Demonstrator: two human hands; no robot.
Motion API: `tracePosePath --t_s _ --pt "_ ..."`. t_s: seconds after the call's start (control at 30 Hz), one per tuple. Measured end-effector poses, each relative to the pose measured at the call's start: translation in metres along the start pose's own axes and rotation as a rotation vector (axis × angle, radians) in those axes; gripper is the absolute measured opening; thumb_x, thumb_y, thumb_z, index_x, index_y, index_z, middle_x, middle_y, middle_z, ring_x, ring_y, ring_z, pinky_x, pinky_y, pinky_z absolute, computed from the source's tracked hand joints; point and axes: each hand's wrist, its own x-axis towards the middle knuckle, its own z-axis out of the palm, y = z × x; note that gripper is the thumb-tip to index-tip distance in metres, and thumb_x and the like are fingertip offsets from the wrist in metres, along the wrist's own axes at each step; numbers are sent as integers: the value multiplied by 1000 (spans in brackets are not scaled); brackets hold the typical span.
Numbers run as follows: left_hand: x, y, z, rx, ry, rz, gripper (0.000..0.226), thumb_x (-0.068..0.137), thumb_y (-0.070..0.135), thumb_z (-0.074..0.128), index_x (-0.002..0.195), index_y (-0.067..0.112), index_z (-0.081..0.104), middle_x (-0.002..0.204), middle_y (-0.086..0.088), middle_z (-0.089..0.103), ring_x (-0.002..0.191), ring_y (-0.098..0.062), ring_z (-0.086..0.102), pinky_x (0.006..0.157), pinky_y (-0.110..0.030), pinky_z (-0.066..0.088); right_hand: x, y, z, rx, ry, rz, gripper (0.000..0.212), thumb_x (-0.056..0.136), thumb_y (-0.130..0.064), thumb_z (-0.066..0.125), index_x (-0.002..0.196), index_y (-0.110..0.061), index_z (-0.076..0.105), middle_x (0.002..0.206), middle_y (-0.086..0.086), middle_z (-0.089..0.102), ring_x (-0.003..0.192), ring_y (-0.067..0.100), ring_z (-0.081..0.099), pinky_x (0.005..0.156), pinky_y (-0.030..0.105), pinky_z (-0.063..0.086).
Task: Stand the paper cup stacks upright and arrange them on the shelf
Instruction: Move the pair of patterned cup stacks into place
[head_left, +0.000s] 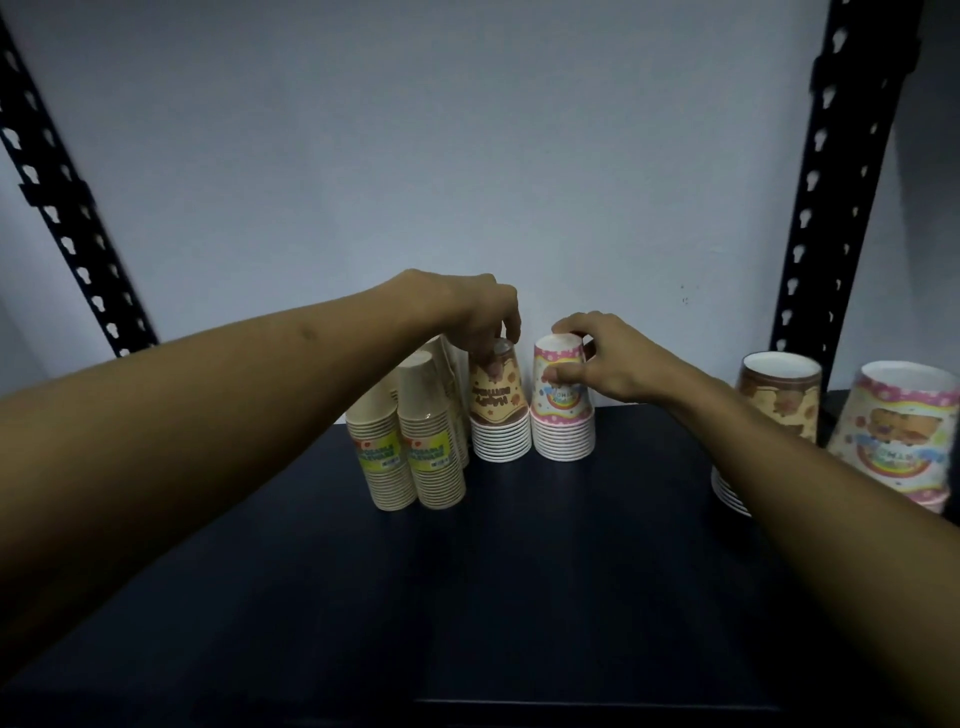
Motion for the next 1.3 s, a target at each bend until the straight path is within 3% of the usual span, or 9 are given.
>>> tracePosePath --t_s 0.27,0.67,0.93,1.17,1.3 --pt "1 -2 0 1 9 -8 53 91 30 74 140 17 60 136 -6 64 113 -24 60 86 -30 48 3 -2 1 17 -6 2 63 84 -24 82 139 -11 56 136 10 60 108 26 64 94 39 56" --pt "1 -10 5 -8 6 -18 54 91 28 73 142 17 58 137 -8 63 117 -28 62 95 -36 53 5 0 5 45 -9 6 63 89 -22 77 145 -12 50 143 10 57 118 29 62 99 45 56" --pt "2 -9 5 -62 -1 -42 58 89 36 75 142 19 58 137 -6 64 119 -28 62 101 -38 53 7 1 8 57 5 5 65 90 -23 77 146 -10 48 144 11 56 119 28 61 98 41 56" --pt "-2 -10 7 -149 4 -83 62 88 36 77 145 22 55 140 -6 63 122 -28 62 102 -37 51 9 -1 4 77 -38 11 58 90 -19 76 141 -8 52 137 11 60 106 21 59 82 29 50" --pt "-3 -9 9 -159 11 -83 62 89 34 75 146 21 54 141 -7 62 123 -29 61 102 -37 49 8 -2 3 103 -60 21 57 91 -16 74 143 -9 51 139 11 59 108 21 59 85 31 51"
